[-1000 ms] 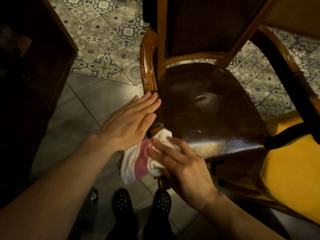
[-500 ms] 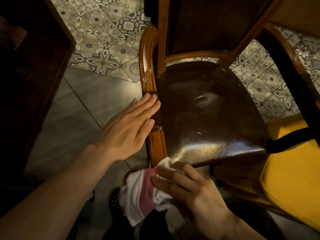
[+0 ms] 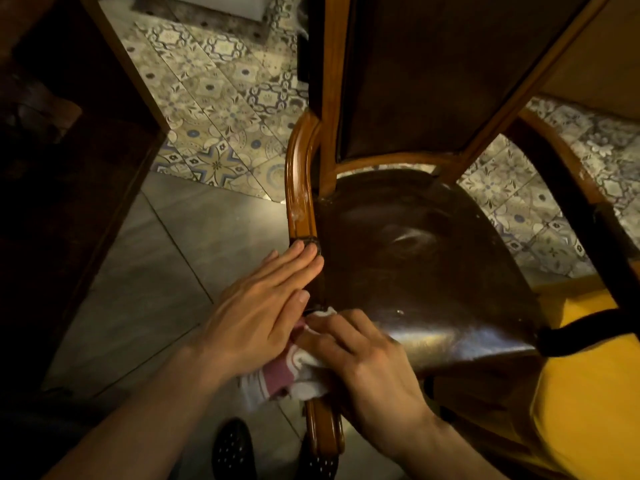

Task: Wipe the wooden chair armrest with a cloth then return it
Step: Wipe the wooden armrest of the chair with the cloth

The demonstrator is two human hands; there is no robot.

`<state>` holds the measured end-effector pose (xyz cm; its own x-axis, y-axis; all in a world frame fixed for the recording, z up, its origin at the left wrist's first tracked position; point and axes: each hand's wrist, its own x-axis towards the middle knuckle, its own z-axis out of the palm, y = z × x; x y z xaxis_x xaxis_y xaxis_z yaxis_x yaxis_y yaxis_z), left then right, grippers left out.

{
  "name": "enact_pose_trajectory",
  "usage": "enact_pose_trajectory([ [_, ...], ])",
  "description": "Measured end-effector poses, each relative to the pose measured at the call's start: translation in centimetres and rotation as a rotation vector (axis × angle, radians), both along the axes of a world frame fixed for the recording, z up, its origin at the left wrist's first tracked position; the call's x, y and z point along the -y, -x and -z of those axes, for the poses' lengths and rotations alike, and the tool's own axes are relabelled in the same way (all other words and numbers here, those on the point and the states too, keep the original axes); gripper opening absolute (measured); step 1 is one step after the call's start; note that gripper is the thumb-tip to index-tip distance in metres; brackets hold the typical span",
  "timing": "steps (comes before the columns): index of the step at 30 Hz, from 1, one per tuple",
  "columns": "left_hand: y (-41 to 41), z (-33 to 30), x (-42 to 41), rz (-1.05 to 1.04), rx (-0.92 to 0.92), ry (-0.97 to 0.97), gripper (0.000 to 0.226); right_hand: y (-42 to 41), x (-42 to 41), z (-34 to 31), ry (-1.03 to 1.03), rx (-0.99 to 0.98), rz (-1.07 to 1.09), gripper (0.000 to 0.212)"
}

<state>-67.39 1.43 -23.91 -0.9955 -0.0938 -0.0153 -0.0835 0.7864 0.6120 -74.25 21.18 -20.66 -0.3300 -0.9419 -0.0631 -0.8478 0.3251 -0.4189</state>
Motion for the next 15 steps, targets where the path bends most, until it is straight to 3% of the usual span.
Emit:
enact_pose_trajectory([
  [5,-0.1,0.5,-0.4,-0.043,0.027,-0.011,0.055,3.8,-5.2,-1.0,0.149,0.127,0.255,0.033],
  [11,-0.1,0.7,-2.5,-0.146,0.027,0.085,0.059,12.3,-7.5,-3.2,0.276,0.088,0.677,0.016],
  [15,0.2,0.7,-4.1,-0.196,0.040,0.153,0.065,16.0,-1.1,-4.5,0.430,0.051,0.649,0.025],
])
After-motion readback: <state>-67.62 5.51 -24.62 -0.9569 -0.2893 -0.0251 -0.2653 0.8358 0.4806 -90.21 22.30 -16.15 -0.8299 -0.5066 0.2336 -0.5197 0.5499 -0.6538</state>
